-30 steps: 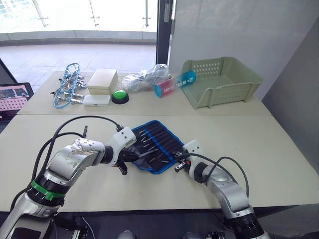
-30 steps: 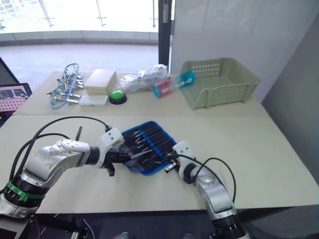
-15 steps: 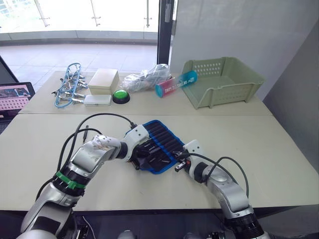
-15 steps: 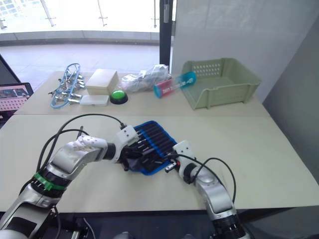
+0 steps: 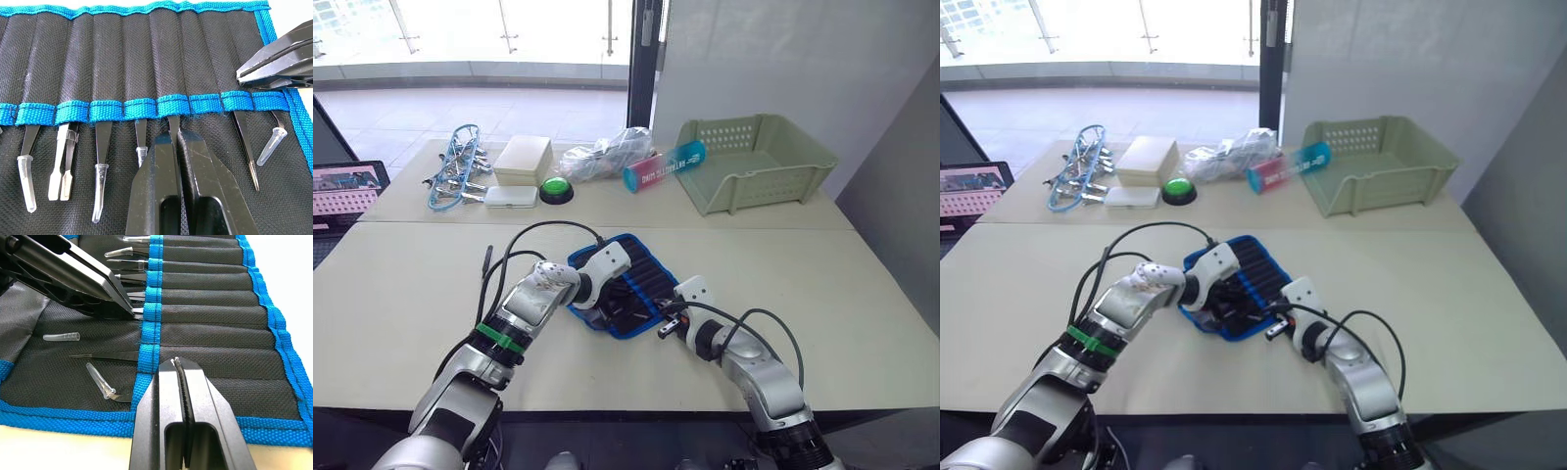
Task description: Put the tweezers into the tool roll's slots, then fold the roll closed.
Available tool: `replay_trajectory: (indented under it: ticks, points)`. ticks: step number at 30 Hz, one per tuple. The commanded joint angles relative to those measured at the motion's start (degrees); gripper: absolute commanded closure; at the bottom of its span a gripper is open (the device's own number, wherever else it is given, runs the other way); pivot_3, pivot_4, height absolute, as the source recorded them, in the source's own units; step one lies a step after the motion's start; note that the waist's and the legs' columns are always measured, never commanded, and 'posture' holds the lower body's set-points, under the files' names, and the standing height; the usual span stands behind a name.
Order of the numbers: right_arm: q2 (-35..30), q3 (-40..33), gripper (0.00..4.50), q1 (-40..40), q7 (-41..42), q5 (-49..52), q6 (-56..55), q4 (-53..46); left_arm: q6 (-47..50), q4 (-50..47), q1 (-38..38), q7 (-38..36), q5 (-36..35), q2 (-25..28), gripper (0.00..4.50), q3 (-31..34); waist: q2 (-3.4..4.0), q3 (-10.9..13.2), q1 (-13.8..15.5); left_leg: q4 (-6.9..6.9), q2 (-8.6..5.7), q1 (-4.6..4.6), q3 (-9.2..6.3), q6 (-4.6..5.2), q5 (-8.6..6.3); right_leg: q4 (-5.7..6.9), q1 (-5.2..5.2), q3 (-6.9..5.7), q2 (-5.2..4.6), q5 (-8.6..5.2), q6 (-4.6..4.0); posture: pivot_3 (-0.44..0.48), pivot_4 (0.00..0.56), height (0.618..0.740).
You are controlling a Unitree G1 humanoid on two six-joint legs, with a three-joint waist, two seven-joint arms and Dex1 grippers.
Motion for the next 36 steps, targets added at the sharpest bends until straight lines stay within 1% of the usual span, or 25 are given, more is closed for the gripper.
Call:
replay_trajectory:
  ticks: [1, 2, 6, 9, 12, 13, 14, 17, 18, 20, 21, 22, 24, 25, 28, 31, 36]
  points:
    - [-0.4, 2.3, 4.5, 2.0, 0.6, -0.7, 3.6, 3.1, 0.9, -2.8, 1.2, 0.0, 0.1, 0.4, 3.82, 2.0, 0.0, 0.0, -0.2, 0.0, 0.0, -0.01, 0.0, -0.01, 0.0, 0.0, -0.01, 0.0, 0.0, 0.0, 0.0, 0.0, 0.15, 0.716]
    - [-0.4, 2.3, 4.5, 1.9, 0.7, -0.7, 3.5, 3.3, 1.5, -4.2, 1.6, -0.3, -0.4, 1.1, 3.57, 2.8, 0.0, 0.0, -0.3, -0.01, 0.0, -0.01, 0.0, -0.01, 0.01, 0.0, -0.01, 0.0, 0.0, 0.0, 0.0, 0.0, 0.15, 0.716]
    - [-0.4, 2.3, 4.5, 1.4, 0.7, -0.7, 3.2, 3.9, 4.3, -10.0, 3.4, -0.7, -2.2, 3.4, 2.34, 6.9, 0.01, 0.0, -0.7, -0.09, 0.0, -0.03, 0.01, -0.04, 0.02, -0.01, -0.08, 0.0, 0.0, 0.0, 0.0, 0.0, 0.15, 0.716]
    - [-0.5, 2.3, 4.5, 0.7, 0.7, -0.8, 3.0, 4.5, 7.5, -16.9, 6.3, -1.2, -5.8, 6.7, 1.25, 12.7, 0.02, 0.0, -1.0, -0.11, 0.01, -0.05, 0.01, -0.05, 0.03, -0.01, -0.13, 0.0, 0.0, 0.0, 0.0, 0.0, 0.15, 0.716]
    - [-0.6, 2.4, 4.5, 0.2, 1.1, -0.8, 2.8, 5.2, 8.7, -23.8, 12.1, -0.7, -9.3, 10.5, 0.33, 21.4, 0.03, 0.0, -1.3, -0.14, 0.01, -0.04, 0.0, -0.04, 0.02, -0.02, -0.12, 0.01, 0.0, 0.0, 0.0, 0.0, 0.15, 0.716]
    - [-0.7, 2.4, 4.5, 0.1, 1.2, -0.8, 2.7, 5.4, 8.7, -25.2, 13.7, -0.4, -10.2, 11.2, 0.33, 23.5, 0.04, 0.0, -1.5, -0.16, 0.01, -0.03, 0.0, -0.03, 0.02, -0.02, -0.12, 0.01, 0.0, 0.0, 0.0, 0.0, 0.15, 0.716]
    - [-0.7, 2.3, 4.5, 0.0, 1.4, -0.8, 2.6, 5.6, 7.0, -26.6, 16.4, 0.3, -11.2, 11.5, 0.33, 27.4, 0.04, 0.0, -1.5, -0.17, 0.01, -0.03, 0.0, -0.03, 0.02, -0.02, -0.12, 0.02, 0.0, -0.01, 0.0, 0.0, 0.15, 0.716]
    - [-1.0, 2.2, 4.5, -0.2, 1.8, -0.9, 2.4, 5.9, 1.8, -29.0, 22.8, 1.7, -12.4, 11.7, 0.33, 35.2, 0.04, 0.0, -1.5, -0.16, 0.01, -0.03, -0.01, 0.03, -0.02, -0.03, -0.1, 0.01, 0.0, -0.01, 0.0, 0.0, 0.15, 0.716]
    - [-1.1, 2.2, 4.5, -0.3, 2.0, -0.9, 2.3, 6.2, 0.3, -30.0, 26.5, 1.7, -12.4, 12.5, 0.33, 38.6, 0.04, 0.0, -1.5, -0.16, 0.02, -0.02, -0.01, 0.1, -0.06, -0.01, -0.1, 0.01, 0.0, -0.01, 0.0, 0.0, 0.15, 0.716]
    - [-1.2, 2.2, 4.5, -0.7, 2.3, -0.9, 2.3, 6.6, -0.6, -32.2, 34.8, 1.4, -13.8, 13.1, 0.33, 47.6, 0.05, 0.0, -2.0, -0.18, 0.02, 0.0, 0.01, 0.18, -0.11, -0.02, -0.1, 0.02, 0.0, -0.01, 0.0, 0.0, 0.15, 0.716]
    - [-1.3, 2.1, 4.5, -0.7, 2.5, -0.9, 2.2, 6.6, -0.7, -33.2, 37.9, 1.6, -14.5, 13.1, 0.33, 50.6, 0.05, 0.0, -2.2, -0.21, 0.02, 0.0, 0.01, 0.19, -0.12, -0.02, -0.11, 0.03, 0.0, -0.01, 0.0, 0.0, 0.15, 0.716]
    - [-1.5, 2.0, 4.5, -0.9, 2.7, -0.9, 2.2, 6.7, -0.5, -34.9, 42.0, 1.7, -15.8, 12.3, 0.15, 55.1, 0.06, 0.0, -2.1, -0.25, 0.04, 0.01, 0.02, 0.19, -0.12, -0.04, -0.13, 0.03, 0.0, -0.01, -0.01, 0.0, 0.15, 0.716]
    - [-1.9, 1.7, 4.5, -1.2, 3.2, -0.7, 2.2, 6.9, 0.0, -37.8, 49.2, 2.1, -18.9, 10.3, 0.15, 62.4, 0.04, 0.0, -2.0, -0.25, 0.04, -0.02, 0.01, 0.21, -0.14, -0.05, -0.14, 0.02, 0.0, -0.01, -0.01, 0.0, 0.15, 0.716]
    - [-2.0, 1.6, 4.5, -1.4, 3.4, -0.7, 2.3, 7.1, -1.2, -38.7, 53.3, 2.3, -19.5, 8.7, 0.15, 65.8, 0.03, 0.0, -1.9, -0.25, 0.04, -0.02, 0.02, 0.22, -0.15, -0.1, -0.12, 0.02, -0.01, -0.01, -0.01, 0.0, 0.15, 0.716]
    - [-2.4, 1.5, 4.5, -1.7, 4.0, -0.6, 2.2, 7.6, -4.5, -41.0, 61.1, 4.0, -20.0, 4.5, 0.15, 71.7, 0.0, 0.0, -1.5, -0.22, 0.04, 0.05, 0.01, 0.25, -0.17, -0.11, -0.04, 0.0, -0.02, -0.01, -0.01, 0.0, 0.15, 0.716]
    - [-2.8, 1.3, 4.5, -1.7, 4.6, -0.5, 2.1, 7.9, -7.5, -42.3, 66.2, 5.5, -21.6, 0.9, 0.15, 75.8, -0.11, 0.0, -1.3, -0.22, 0.04, 0.06, -0.03, 0.27, -0.2, -0.11, -0.01, -0.02, -0.02, 0.0, -0.03, 0.0, 0.15, 0.716]
    - [-3.3, 1.2, 4.5, -1.7, 5.3, -0.5, 2.3, 8.0, -11.3, -41.2, 73.5, 6.1, -23.4, -2.1, 0.15, 79.8, -0.12, 0.0, -1.4, -0.23, 0.03, 0.05, -0.03, 0.28, -0.22, -0.11, -0.01, -0.02, -0.02, -0.01, -0.05, 0.0, 0.15, 0.716]
